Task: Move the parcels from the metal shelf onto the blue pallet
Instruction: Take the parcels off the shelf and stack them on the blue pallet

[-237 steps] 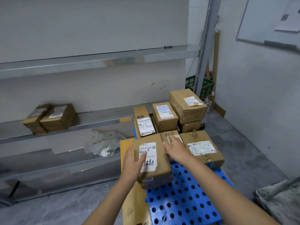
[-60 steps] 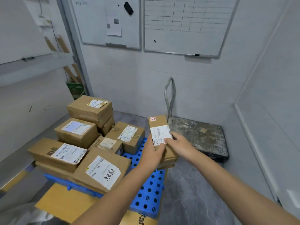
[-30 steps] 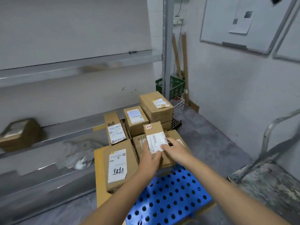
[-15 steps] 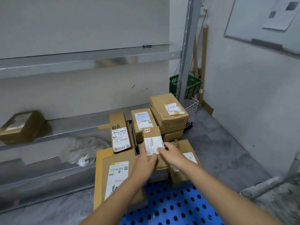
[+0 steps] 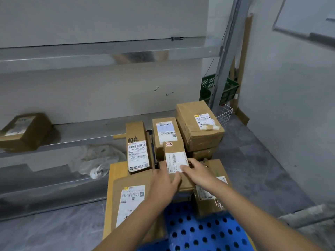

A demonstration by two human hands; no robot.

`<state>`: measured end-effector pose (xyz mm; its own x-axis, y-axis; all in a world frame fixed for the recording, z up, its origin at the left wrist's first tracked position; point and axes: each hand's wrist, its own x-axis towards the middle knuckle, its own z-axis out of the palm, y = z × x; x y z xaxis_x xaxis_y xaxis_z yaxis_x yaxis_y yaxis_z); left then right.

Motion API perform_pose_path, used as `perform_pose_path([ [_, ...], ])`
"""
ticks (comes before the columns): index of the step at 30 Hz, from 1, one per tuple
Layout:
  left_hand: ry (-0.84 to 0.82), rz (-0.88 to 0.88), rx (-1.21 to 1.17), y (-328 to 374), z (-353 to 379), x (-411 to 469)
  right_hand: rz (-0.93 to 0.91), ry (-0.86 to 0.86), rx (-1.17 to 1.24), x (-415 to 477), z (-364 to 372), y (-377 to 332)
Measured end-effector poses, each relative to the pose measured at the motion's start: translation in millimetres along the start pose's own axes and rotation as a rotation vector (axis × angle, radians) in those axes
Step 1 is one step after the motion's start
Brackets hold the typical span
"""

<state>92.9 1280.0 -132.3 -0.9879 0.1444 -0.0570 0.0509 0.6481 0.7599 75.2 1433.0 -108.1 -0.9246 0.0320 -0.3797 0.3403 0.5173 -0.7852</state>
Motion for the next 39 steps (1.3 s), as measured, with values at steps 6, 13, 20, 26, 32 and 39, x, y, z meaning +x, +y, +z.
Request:
perform_pose_path([
  [6,0.114,0.046,0.079,18.0,-6.8,-1.3,-0.048,-0.015,-0.032,0.8,-9.9,-0.7],
  [13,0.177,0.033,0.143,35.9,-32.1,-28.0,-0.184,0.022,-0.094,-12.1,-35.1,-22.3],
  [20,0.348,-0.010,0.465,28.8,-80.7,-81.8,-0.544,-0.043,-0.289,-41.0,-24.4,-71.5],
  [26,0.403,-0.112,0.728,8.2,-149.3,-140.0,-0.785,-0.130,-0.419,-82.9,23.4,-124.2],
  [32,0.465,-0.169,0.808,-14.8,-229.3,-200.6,-0.883,-0.218,-0.527,-115.6,86.8,-182.0],
  [39,0.564,-0.220,0.725,-71.6,-309.5,-249.1,-0.942,-0.208,-0.584,-151.9,192.5,-241.4],
])
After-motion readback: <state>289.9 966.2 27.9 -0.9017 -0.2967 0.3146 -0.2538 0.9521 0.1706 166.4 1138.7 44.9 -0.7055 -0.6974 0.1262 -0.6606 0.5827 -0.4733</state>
